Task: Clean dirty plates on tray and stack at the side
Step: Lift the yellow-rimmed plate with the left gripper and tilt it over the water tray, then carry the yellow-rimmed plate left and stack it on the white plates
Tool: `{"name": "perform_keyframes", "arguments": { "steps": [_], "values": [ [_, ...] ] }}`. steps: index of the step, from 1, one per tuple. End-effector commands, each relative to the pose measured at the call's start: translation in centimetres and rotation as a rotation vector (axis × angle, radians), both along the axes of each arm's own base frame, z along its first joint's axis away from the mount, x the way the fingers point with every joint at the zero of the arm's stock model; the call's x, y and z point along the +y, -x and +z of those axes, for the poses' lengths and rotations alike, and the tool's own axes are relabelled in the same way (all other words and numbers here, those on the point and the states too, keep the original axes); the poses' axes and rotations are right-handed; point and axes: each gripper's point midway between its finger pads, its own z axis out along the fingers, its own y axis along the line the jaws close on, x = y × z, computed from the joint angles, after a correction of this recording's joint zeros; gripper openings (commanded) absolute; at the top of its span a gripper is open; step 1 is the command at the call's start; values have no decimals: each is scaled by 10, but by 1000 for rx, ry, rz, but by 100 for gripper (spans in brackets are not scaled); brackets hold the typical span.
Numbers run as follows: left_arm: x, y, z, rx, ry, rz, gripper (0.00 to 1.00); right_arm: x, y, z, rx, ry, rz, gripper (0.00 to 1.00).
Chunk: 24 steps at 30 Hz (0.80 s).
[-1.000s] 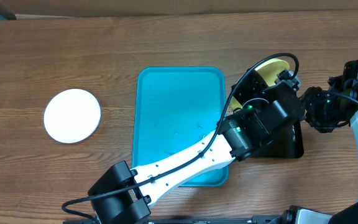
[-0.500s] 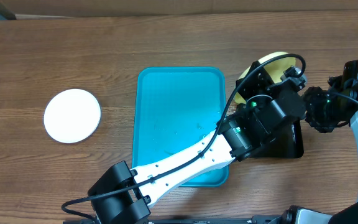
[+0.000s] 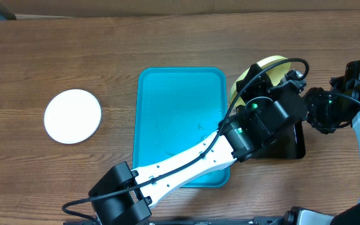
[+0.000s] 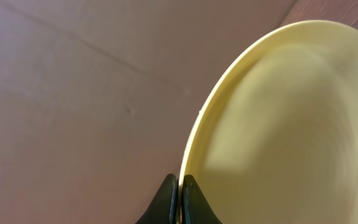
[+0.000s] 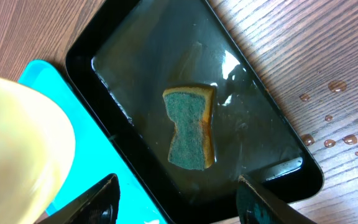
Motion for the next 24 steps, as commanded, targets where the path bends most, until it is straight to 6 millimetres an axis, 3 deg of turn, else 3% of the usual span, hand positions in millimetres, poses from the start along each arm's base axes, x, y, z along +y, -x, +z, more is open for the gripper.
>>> {"name": "perform_keyframes", "arguments": {
  "steps": [1,8,13,15,24],
  "values": [
    [4,-6,-13,67,145,33,4,-3,-2,3,-12,15,1,62],
    [39,7,-15,228,456,152,4,-4,0,2,-1,19,0,62],
    [104,13,-5,433,727,299,4,-4,0,2,-1,19,0,62],
    [145,15,-3,500,790,389,4,-4,0,2,0,19,0,62],
    [383,47,-24,555,845,1081,4,-4,-1,3,-4,20,0,62]
  ]
}}
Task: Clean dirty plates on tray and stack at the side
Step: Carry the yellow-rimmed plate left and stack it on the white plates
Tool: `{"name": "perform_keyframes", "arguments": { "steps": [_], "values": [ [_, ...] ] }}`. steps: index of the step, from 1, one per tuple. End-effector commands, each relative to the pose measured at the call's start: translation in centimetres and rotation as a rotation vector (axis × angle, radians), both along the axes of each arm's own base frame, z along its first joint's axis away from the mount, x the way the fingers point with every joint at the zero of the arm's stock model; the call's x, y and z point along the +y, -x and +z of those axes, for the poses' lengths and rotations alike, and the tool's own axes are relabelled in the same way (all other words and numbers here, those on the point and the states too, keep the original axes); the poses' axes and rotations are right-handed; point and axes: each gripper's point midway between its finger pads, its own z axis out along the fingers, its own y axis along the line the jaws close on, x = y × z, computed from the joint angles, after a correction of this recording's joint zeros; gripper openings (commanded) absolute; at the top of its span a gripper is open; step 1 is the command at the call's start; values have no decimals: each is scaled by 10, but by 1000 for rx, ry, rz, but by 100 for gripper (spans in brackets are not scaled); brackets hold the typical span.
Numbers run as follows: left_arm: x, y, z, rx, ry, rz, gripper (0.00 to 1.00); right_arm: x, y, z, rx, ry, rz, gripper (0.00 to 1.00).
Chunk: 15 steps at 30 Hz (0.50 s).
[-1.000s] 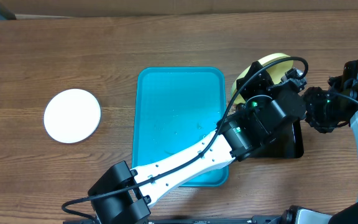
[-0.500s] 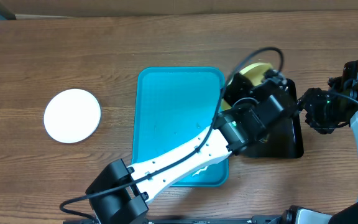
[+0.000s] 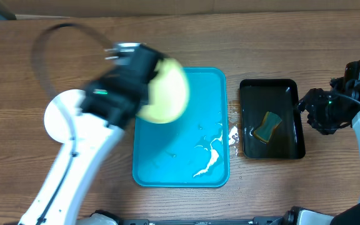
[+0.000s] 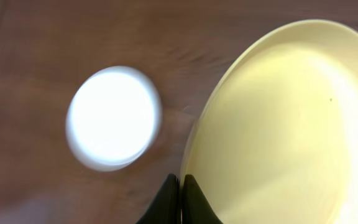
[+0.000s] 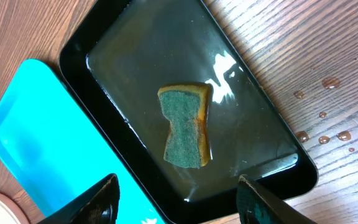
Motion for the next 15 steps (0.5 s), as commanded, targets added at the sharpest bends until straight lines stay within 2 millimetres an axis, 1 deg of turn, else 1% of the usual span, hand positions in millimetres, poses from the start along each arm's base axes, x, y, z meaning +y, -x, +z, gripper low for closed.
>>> {"name": "perform_keyframes", "arguments": {
  "steps": [1,3,4,6,8,10,13,15],
  "values": [
    [65,13,-14,66,92,259,4,-3,-3,4,-18,11,2,62],
    [105,22,-27,98,133,389,4,-3,-3,4,-17,11,2,62],
    [122,26,-34,105,155,446,4,-3,-3,4,-18,11,2,62],
    [147,31,-50,115,200,517,4,-3,-3,4,-18,11,2,62],
    [172,39,-70,124,236,592,4,-3,-4,4,-18,12,2,62],
    [197,52,-94,138,248,681,4,-3,-3,4,-17,11,2,62],
    [221,65,-126,148,287,770,4,-3,-3,4,-17,11,2,62],
    [225,62,-144,142,346,748,4,-3,-4,4,-18,11,1,63]
  ]
}}
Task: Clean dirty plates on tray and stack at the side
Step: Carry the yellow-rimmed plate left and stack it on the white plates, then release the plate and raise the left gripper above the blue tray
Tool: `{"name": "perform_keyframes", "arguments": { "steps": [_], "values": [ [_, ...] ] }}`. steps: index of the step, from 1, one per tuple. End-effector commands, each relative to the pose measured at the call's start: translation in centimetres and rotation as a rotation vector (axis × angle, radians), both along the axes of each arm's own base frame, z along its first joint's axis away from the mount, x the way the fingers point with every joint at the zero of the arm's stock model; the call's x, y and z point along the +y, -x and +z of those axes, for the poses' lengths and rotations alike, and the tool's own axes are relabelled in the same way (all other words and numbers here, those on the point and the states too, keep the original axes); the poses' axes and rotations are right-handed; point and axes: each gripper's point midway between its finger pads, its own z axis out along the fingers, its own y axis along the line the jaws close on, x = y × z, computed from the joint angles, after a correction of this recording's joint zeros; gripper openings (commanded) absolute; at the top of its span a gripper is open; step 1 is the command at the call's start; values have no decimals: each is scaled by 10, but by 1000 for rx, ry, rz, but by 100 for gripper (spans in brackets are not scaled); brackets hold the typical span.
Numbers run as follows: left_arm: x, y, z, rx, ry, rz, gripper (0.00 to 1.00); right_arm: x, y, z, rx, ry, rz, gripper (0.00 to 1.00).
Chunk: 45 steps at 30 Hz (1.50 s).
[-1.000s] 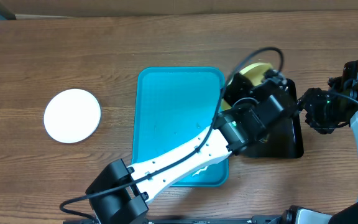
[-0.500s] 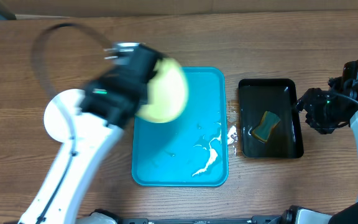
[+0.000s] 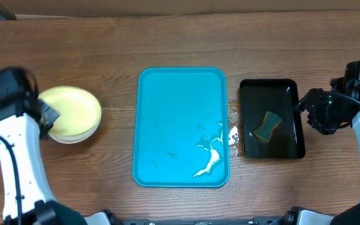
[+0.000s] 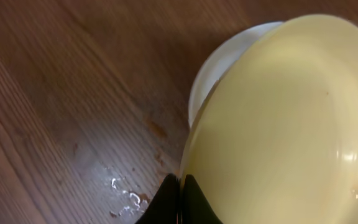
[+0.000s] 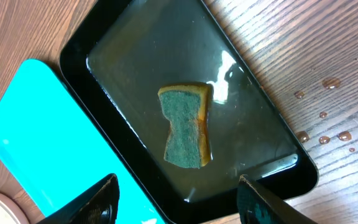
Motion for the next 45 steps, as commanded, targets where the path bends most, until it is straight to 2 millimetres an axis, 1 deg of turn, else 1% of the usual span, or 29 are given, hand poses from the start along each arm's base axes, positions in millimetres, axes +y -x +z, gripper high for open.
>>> {"name": "perform_keyframes", "arguments": {
  "steps": [1,4,6,7,9,10,12,15,18,19,21,22,24,27,28,29,30,31,33,35,37,39,41,42,44,45],
  "values": [
    [-3,-3,-35,-34,135,-56,4,-3,-4,4,-19,12,2,63],
    [-5,-15,-45,-76,156,-128,4,-3,-4,4,-20,13,2,63],
    [-4,-18,-45,-78,139,-145,7,-3,-4,4,-20,13,2,63],
    [-3,-19,-44,-81,135,-147,14,-3,-4,4,-20,13,2,63],
    [-2,-19,-42,-85,133,-145,57,-3,-4,4,-20,13,2,63],
    [-2,-20,-41,-88,131,-146,62,-3,-4,4,-20,13,3,63],
    [0,-21,-35,-87,124,-144,62,-3,-3,4,-17,12,3,63],
    [1,-26,-17,-107,118,-148,63,-3,-3,4,-14,11,3,63],
    [-7,-32,8,-132,136,-176,63,-3,-3,4,-15,11,3,63],
    [-12,-36,18,-141,137,-208,63,-3,-3,4,-14,11,3,63],
    [-26,-43,32,-148,140,-296,62,-3,-3,4,-15,11,3,63],
    [-35,-45,37,-144,145,-324,58,-2,-3,4,-15,12,4,63],
    [-55,-49,40,-137,157,-402,56,-2,-3,4,-22,20,30,63],
    [-99,-57,39,-108,188,-595,56,2,-2,5,-42,22,113,63],
    [-113,-59,39,-103,201,-659,52,8,-3,7,-63,1,164,63],
    [-133,-60,39,-101,220,-733,51,16,-3,9,-85,-29,212,63],
    [-153,-61,40,-104,246,-809,49,30,-3,14,-119,-89,279,63],
    [-169,-60,42,-109,268,-870,47,38,-1,17,-129,-125,304,63],
    [-204,-57,49,-125,294,-996,47,49,2,18,-120,-149,333,62],
    [-227,-53,57,-139,278,-1087,48,56,5,16,-102,-135,361,62],
    [-250,-45,70,-165,250,-1186,50,63,8,12,-72,-103,375,62],
    [-264,-35,82,-189,222,-1240,51,70,9,9,-48,-77,383,62],
    [-275,-25,94,-218,198,-1285,52,82,11,8,-43,-64,419,63],
    [-277,-21,98,-226,188,-1298,53,89,11,8,-44,-61,436,62],
    [-277,-6,106,-228,159,-1304,58,112,9,9,-67,-55,508,63],
    [-275,-1,108,-224,156,-1299,60,119,9,9,-76,-48,532,67]
  ]
}}
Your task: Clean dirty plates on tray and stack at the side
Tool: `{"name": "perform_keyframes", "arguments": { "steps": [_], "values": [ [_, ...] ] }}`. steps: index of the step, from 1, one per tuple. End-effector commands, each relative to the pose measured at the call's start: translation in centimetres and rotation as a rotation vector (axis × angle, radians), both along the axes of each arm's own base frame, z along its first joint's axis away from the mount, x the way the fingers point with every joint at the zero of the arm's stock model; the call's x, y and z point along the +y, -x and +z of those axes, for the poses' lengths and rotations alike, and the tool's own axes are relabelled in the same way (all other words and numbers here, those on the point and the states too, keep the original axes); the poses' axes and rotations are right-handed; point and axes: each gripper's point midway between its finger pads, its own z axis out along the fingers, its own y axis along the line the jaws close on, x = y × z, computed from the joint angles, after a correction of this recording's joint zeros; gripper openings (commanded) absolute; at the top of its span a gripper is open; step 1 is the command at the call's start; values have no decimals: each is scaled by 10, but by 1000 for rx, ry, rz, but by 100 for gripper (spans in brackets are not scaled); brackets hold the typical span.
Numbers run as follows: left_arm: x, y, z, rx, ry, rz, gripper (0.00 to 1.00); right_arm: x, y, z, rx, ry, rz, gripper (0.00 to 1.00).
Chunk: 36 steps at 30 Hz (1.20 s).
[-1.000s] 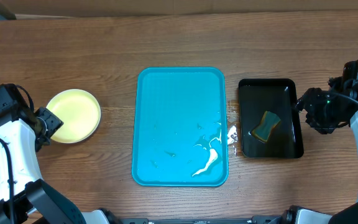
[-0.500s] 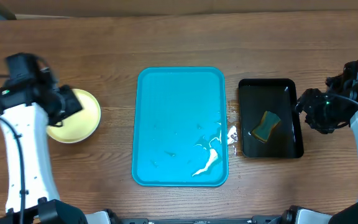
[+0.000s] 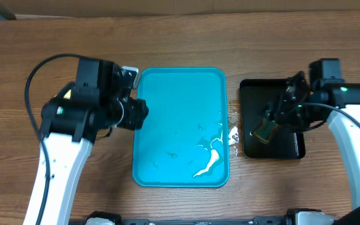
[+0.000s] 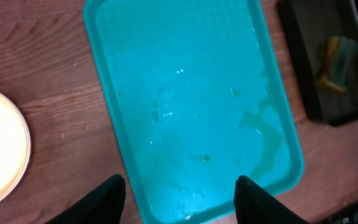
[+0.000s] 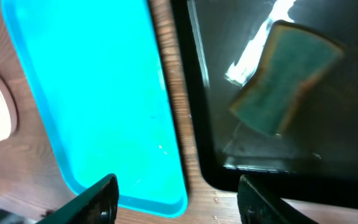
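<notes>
A pale yellow plate lies flat on the table left of the teal tray [image 4: 191, 106]; in the overhead view my left arm hides it. No plates are on the tray [image 3: 180, 125], only white wet streaks [image 3: 210, 156]. My left gripper [image 4: 182, 202] hangs open and holds nothing above the tray's left edge [image 3: 135, 112]. My right gripper [image 5: 179, 202] is open over the black water tray [image 3: 255, 94], near the green-and-yellow sponge [image 5: 284, 78].
The black tray [image 5: 260, 155] of water stands right of the teal tray, with a narrow strip of table between them. Water drops [image 3: 233, 134] lie on that strip. The plate shows at the far left in the right wrist view.
My left gripper was shut on the yellow plate's rim over the white plate at the left. It is now open by the tray's left edge, the plate left behind. My right arm moved over the black tray.
My left gripper held the yellow plate by its rim beside the black tray. Then it had the plate over the teal tray's left part, then above the white plate at the left. Now the plate lies there, released, and both grippers are open.
</notes>
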Motion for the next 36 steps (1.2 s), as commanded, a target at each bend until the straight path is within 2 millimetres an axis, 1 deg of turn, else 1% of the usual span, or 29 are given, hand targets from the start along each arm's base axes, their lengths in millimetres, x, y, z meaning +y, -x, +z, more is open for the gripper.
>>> {"name": "perform_keyframes", "arguments": {
  "steps": [1,2,4,5,9,10,11,12,18,33,36],
  "values": [
    [6,18,16,-43,-35,-1,65,29,-3,4,-46,25,87,69],
    [8,21,16,-35,-41,4,76,34,-2,4,-54,29,108,70],
    [9,28,14,-11,-46,4,85,43,-2,4,-73,50,144,72],
    [10,29,13,-5,-47,3,99,46,-2,3,-79,59,154,73],
    [10,31,10,17,-52,2,100,56,-6,5,-113,58,183,78],
    [10,31,9,19,-52,2,100,56,-7,6,-119,57,184,82],
    [10,30,8,21,-53,2,100,57,-8,6,-123,57,184,98],
    [10,30,8,24,-53,2,100,57,-8,6,-125,56,185,100],
    [9,25,5,30,-55,2,100,57,-7,6,-119,51,186,100],
    [8,21,-3,58,-61,1,100,57,-8,7,-126,50,185,100],
    [8,21,-3,59,-62,1,100,57,-5,11,-139,58,196,100]
  ]
}}
